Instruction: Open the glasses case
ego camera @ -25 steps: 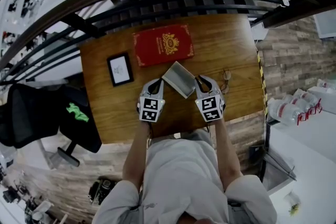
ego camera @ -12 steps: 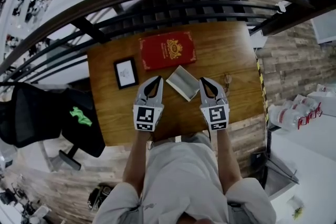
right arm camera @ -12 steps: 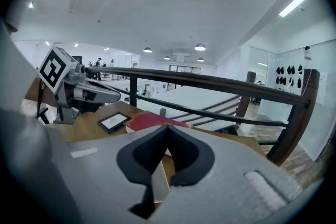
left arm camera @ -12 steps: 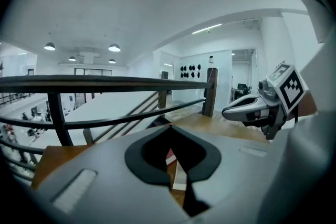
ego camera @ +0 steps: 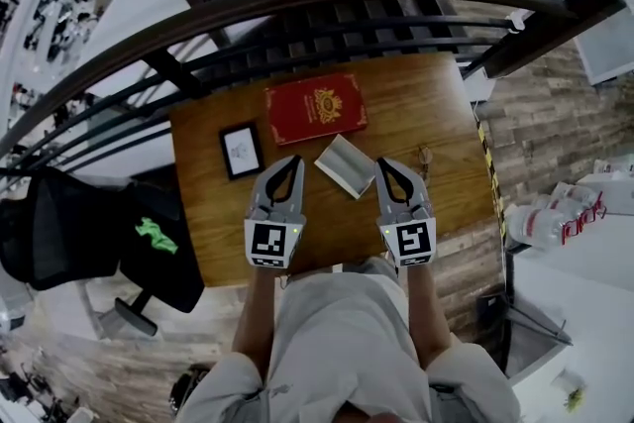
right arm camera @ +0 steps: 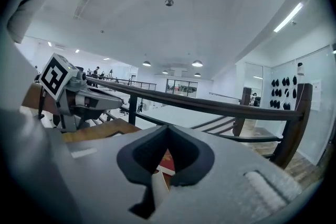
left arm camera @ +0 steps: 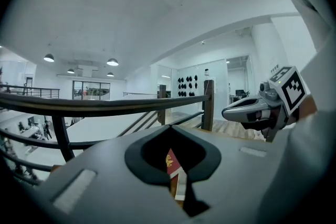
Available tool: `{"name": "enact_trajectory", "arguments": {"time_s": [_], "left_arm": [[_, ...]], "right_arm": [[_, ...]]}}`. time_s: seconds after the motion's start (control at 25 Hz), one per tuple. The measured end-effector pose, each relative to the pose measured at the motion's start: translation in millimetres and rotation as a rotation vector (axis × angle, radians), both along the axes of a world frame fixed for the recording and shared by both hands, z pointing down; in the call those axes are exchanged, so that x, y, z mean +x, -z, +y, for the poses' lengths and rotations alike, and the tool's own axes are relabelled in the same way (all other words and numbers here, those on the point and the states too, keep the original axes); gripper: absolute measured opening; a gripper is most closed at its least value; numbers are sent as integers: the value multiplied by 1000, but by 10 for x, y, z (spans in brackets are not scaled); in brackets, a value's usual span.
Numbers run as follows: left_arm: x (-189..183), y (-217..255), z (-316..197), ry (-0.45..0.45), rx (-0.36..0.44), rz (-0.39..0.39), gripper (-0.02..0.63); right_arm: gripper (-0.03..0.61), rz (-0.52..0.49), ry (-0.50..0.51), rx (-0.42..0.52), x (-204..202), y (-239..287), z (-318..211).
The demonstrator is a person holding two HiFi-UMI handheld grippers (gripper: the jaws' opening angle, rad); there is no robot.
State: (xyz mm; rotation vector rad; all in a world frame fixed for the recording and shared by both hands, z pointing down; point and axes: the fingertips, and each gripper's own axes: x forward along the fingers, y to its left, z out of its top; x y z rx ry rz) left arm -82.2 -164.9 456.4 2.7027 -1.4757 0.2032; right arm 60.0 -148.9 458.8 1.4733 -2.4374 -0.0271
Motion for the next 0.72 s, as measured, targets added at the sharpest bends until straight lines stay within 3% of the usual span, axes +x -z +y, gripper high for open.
{"name": "enact_trajectory", "arguments": {"time_s": [0.72], "left_arm": [[-91, 111, 206, -39, 28, -3, 20]], "right_arm": [[2, 4, -19, 49, -198, 197, 156]]}}
